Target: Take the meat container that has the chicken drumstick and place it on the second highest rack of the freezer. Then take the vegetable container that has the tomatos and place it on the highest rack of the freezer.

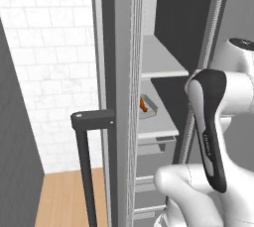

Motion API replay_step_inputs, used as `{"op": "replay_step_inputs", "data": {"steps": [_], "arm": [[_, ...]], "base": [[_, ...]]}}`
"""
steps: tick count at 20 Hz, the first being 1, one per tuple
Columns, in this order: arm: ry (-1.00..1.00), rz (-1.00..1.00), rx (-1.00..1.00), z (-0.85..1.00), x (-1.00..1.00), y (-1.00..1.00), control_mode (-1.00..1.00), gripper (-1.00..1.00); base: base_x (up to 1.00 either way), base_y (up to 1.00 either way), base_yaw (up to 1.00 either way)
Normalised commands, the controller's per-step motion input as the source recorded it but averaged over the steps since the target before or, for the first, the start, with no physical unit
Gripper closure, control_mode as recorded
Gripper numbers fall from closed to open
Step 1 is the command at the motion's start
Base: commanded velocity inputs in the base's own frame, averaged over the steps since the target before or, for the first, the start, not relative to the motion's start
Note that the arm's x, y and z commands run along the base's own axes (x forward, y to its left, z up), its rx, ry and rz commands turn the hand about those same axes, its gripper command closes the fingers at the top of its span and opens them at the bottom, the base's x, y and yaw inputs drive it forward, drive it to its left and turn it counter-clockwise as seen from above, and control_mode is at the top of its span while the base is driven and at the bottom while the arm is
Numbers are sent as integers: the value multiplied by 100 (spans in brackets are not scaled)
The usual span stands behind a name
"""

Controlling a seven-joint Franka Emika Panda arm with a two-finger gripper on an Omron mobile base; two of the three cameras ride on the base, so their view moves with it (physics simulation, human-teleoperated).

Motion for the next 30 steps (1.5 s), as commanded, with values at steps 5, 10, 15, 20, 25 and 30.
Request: {"op": "replay_step_inputs", "data": {"steps": [5,10,15,20,25,30], "arm": [[-1,0,0,12,-43,-16,-100,-100],[0,0,0,11,-23,-23,-100,-100],[0,0,0,1,-39,-15,-100,-100],[0,0,0,0,-7,0,100,-100],[0,0,0,0,0,0,100,-100],[0,0,0,0,0,0,100,-100]], "base": [[0,0,0],[0,0,0],[0,0,0],[-51,-6,-2],[-98,-59,-23],[-36,-82,-63]]}}
